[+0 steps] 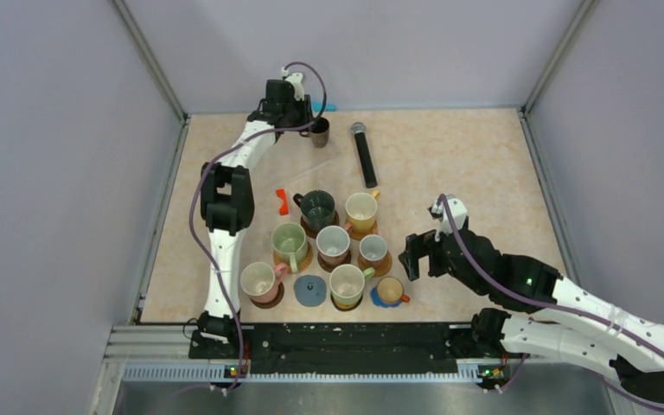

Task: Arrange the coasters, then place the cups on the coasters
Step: Pick up the cup from the tray.

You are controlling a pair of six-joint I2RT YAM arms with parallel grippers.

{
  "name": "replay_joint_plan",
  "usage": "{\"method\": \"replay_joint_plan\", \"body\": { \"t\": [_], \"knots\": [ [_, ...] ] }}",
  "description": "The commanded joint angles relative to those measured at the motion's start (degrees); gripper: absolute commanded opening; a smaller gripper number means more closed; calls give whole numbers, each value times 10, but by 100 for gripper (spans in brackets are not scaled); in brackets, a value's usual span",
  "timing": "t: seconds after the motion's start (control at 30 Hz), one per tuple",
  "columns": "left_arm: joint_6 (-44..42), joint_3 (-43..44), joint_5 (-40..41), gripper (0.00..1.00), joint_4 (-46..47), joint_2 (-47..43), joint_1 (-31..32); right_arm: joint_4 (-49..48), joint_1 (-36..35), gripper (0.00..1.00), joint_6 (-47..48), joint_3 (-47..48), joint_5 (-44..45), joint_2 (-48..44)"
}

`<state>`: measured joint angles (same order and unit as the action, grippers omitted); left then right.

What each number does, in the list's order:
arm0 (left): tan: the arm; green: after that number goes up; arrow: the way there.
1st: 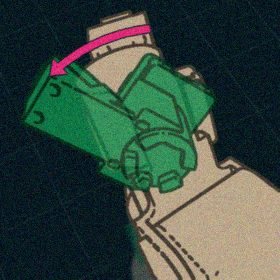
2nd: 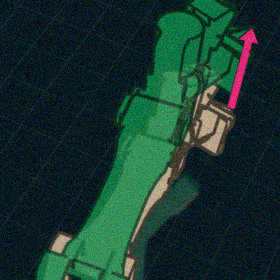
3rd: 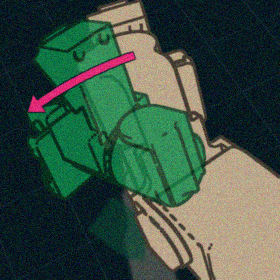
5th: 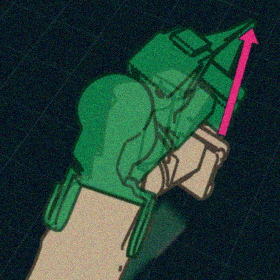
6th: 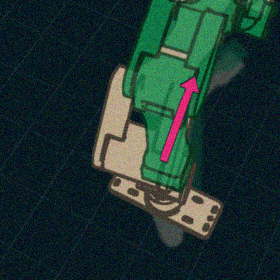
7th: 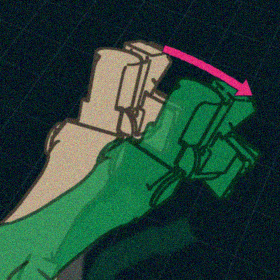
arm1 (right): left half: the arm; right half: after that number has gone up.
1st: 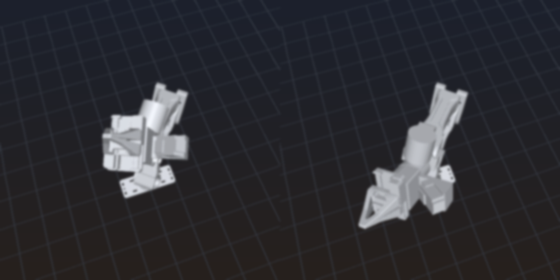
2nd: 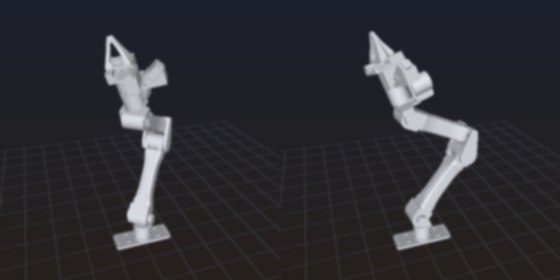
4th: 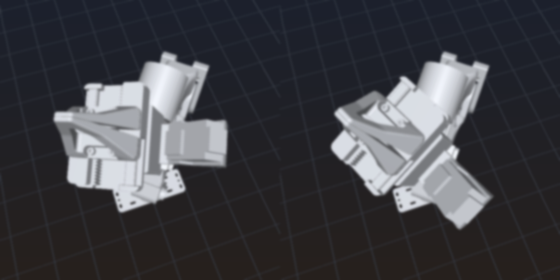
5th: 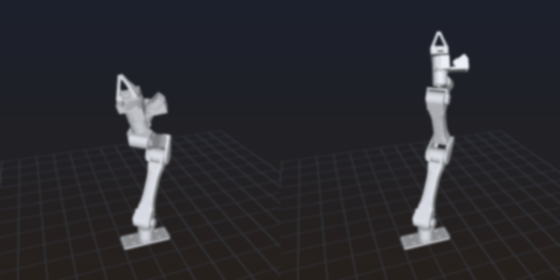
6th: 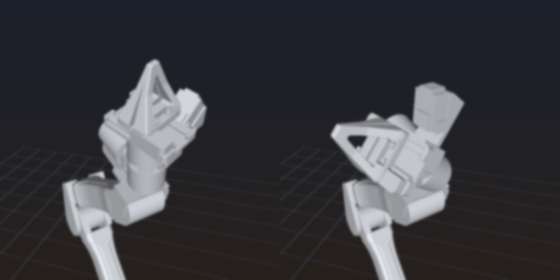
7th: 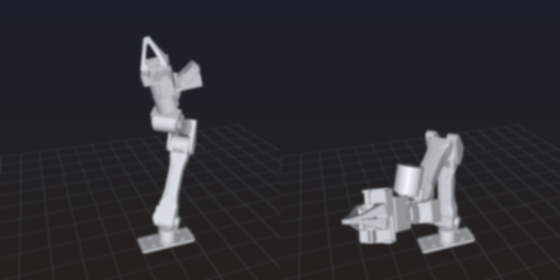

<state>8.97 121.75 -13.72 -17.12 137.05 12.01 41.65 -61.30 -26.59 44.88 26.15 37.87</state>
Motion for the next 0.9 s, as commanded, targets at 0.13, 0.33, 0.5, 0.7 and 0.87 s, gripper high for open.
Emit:
{"method": "replay_joint_plan", "body": {
  "t": [0.13, 0.33, 0.5, 0.7, 0.87],
  "knots": [
    [8, -3, -18, 34, 18, -17, -2, -12, 4, 99, -1, -1, 12, -11],
    [4, -4, 2, 35, 7, -15, -2, -13, 4, 99, 1, -1, 12, -14],
    [7, 20, -1, 36, -2, 5, -2, -13, 3, 99, 3, -1, 13, -14],
    [10, 27, 4, 33, -6, 14, -2, -13, 3, 99, 3, 0, 16, -18],
    [9, 24, 11, 26, -3, 5, -2, -27, 4, 99, 4, -1, 18, -17]
  ]
}}
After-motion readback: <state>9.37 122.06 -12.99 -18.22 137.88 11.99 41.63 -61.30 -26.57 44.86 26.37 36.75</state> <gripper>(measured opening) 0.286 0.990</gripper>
